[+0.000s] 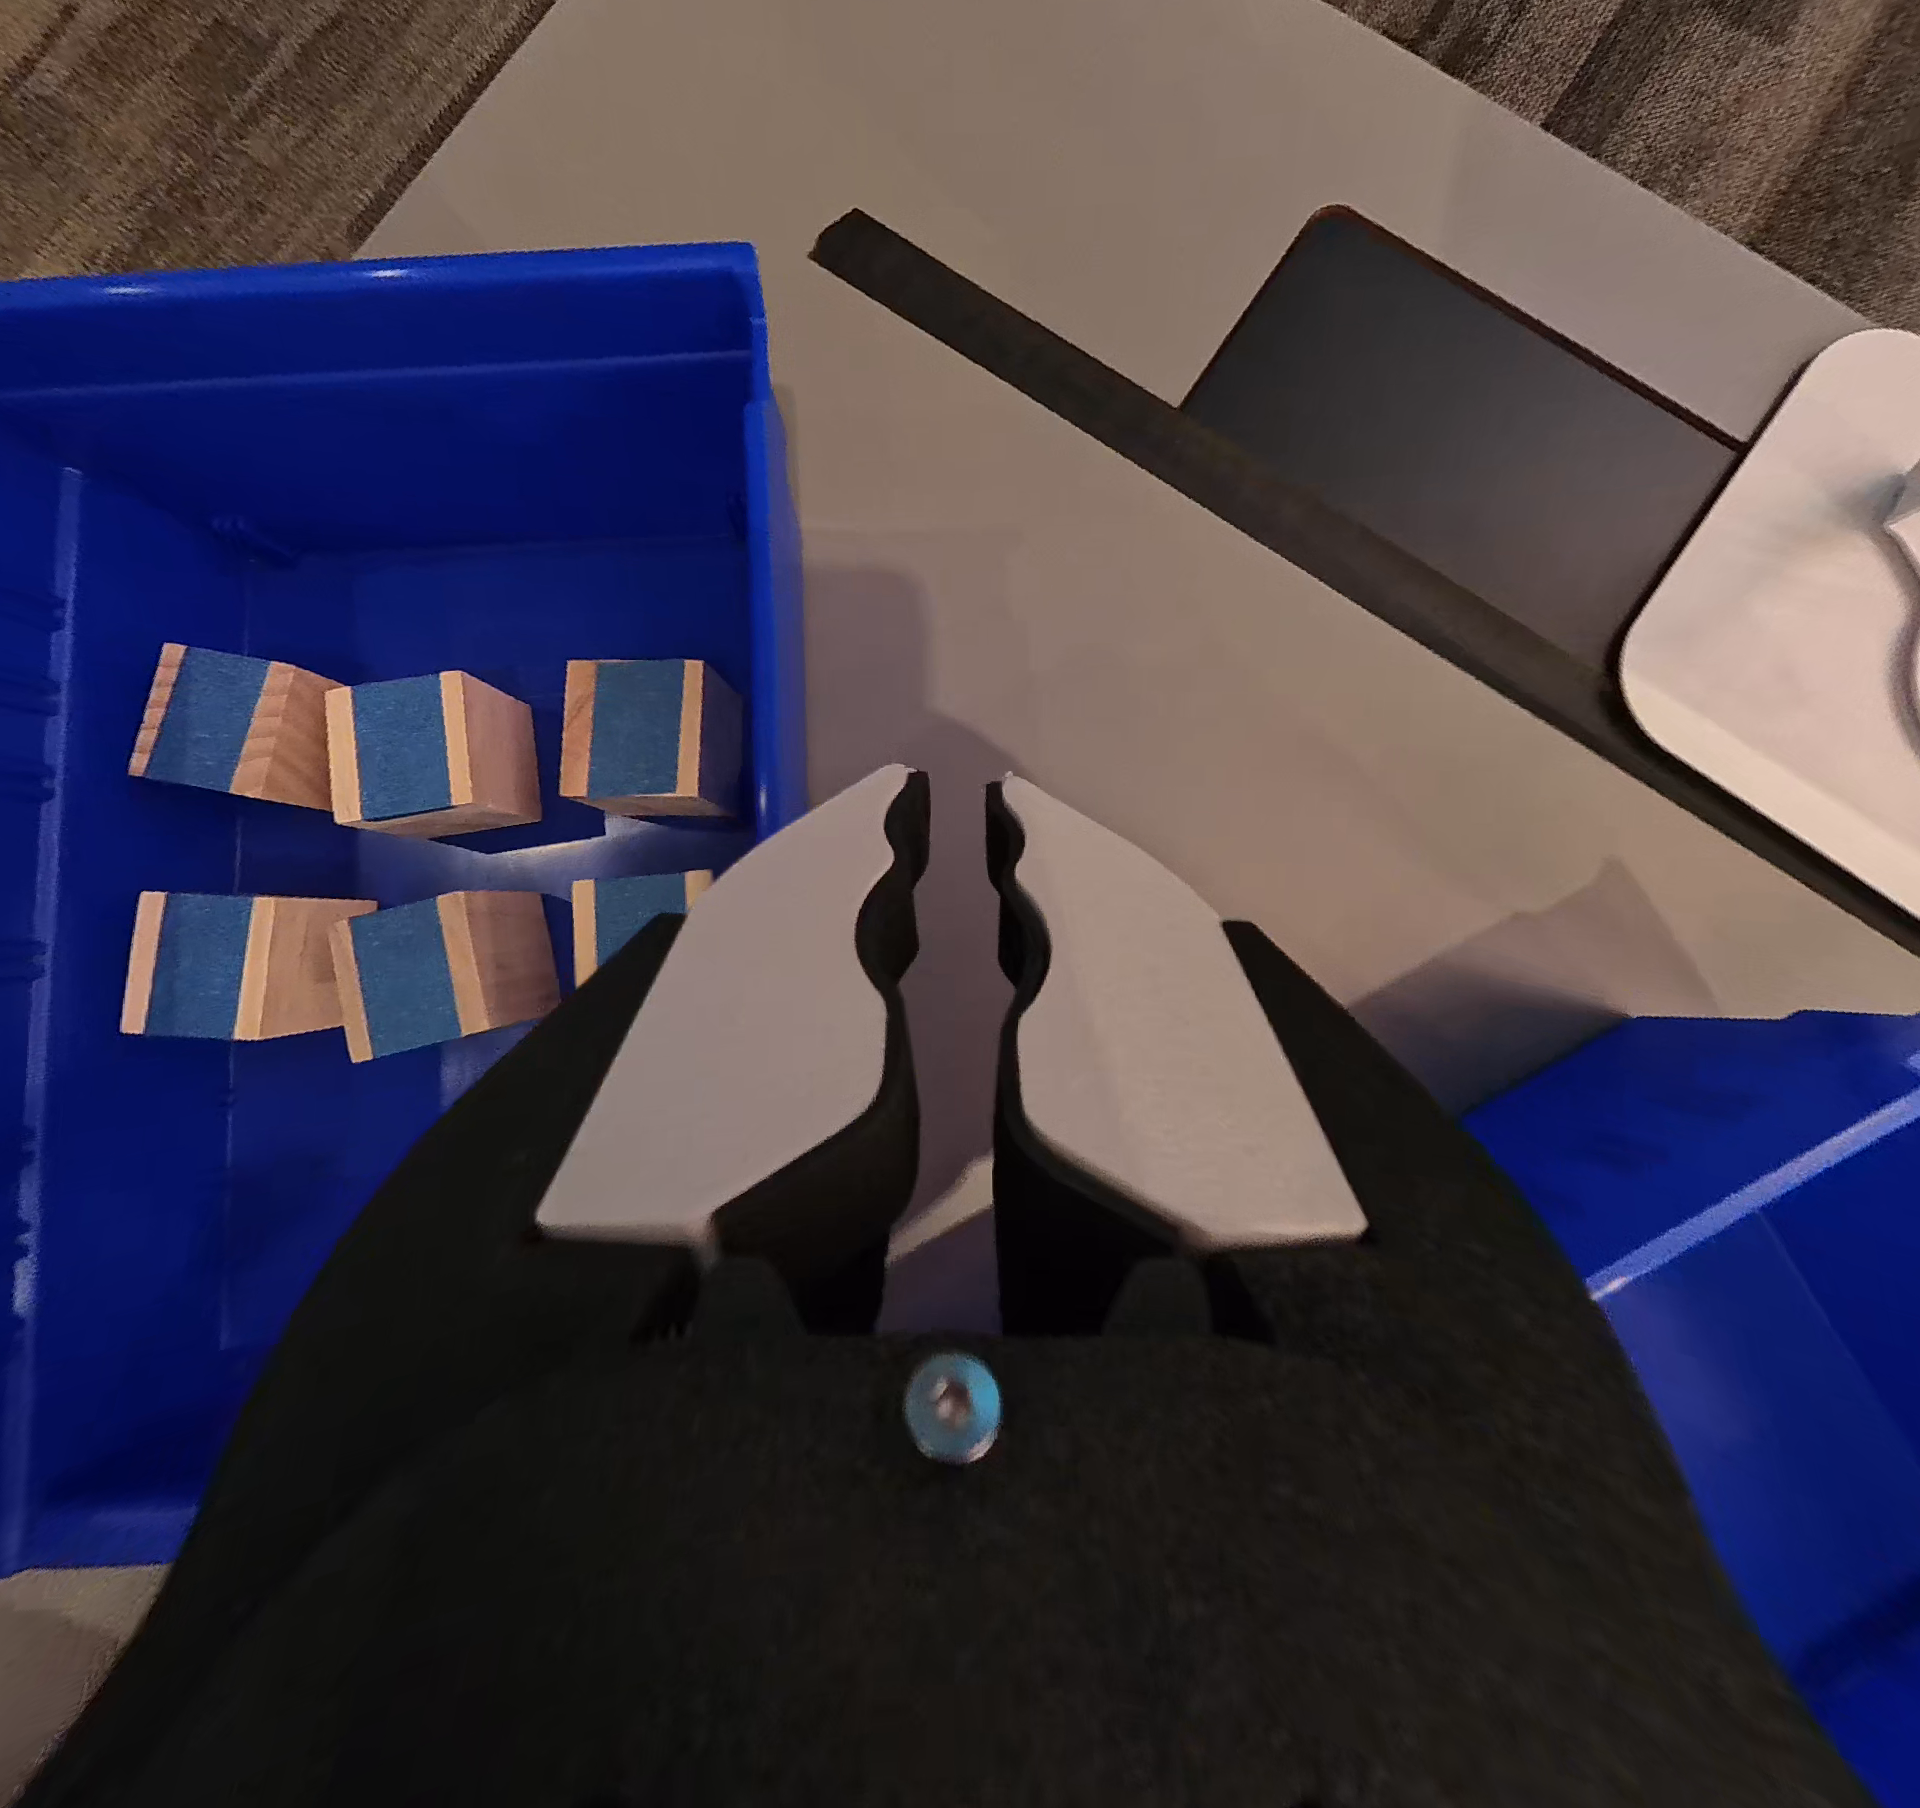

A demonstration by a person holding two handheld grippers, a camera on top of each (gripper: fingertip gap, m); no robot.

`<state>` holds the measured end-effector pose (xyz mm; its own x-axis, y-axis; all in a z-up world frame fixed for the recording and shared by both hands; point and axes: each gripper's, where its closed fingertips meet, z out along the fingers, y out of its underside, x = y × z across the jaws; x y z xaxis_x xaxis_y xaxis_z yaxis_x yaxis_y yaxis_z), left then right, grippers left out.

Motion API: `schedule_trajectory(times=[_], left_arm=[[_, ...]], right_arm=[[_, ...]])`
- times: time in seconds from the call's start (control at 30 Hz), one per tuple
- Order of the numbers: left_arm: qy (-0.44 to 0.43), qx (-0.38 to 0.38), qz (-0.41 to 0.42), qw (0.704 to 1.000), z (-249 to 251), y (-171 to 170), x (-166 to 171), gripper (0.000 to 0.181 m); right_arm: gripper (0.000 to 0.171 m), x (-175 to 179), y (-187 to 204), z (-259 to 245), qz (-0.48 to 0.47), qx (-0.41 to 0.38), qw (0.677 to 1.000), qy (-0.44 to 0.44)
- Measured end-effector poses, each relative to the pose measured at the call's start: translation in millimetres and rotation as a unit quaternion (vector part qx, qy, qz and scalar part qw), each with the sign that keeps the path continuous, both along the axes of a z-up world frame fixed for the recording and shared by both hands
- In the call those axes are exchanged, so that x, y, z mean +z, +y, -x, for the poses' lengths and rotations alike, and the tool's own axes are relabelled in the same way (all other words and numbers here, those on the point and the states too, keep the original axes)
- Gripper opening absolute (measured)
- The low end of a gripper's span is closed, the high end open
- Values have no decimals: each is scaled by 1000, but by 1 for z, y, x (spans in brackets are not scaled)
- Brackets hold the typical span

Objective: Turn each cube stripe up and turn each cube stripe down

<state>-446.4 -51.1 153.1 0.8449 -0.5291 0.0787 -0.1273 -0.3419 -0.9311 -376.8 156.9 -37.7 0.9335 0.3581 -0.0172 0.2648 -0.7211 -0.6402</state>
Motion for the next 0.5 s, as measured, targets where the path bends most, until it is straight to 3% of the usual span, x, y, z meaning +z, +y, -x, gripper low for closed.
schedule_trajectory(times=[0.5], left_arm=[[29,-9,13,999,-12,2,-7,43]], right_arm=[[11,26,-9,-70,-107,31,991,-76]])
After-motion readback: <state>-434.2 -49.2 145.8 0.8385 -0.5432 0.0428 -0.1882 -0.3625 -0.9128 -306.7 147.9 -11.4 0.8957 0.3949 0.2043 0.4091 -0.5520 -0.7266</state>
